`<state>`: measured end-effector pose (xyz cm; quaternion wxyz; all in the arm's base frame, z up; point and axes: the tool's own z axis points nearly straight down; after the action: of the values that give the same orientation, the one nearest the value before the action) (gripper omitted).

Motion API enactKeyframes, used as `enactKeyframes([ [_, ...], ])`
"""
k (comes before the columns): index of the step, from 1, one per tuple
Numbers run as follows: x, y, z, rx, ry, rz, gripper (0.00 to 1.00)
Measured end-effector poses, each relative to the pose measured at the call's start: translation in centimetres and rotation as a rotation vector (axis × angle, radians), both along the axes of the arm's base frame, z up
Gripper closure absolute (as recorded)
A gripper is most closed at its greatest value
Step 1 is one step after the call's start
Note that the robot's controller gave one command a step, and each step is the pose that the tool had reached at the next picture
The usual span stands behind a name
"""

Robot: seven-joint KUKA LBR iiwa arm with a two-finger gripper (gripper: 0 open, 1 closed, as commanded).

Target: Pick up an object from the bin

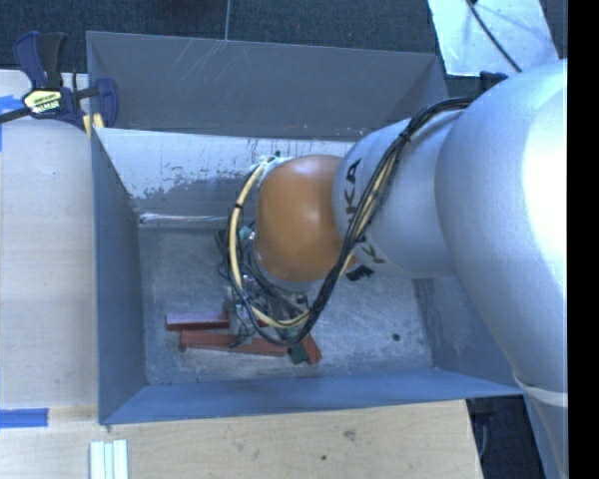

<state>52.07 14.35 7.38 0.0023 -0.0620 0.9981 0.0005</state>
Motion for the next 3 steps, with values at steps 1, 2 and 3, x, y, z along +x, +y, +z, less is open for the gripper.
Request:
enactKeyframes([
  [1,-1.4,-0.2,5.6,0.0,-0.003,0.026,1.0],
  [2,-2.8,-7.7,5.4,-0.005,0.004,0.076,1.0],
  [3,-2.8,-7.2,5.4,-0.001,0.004,0.081,0.0],
])
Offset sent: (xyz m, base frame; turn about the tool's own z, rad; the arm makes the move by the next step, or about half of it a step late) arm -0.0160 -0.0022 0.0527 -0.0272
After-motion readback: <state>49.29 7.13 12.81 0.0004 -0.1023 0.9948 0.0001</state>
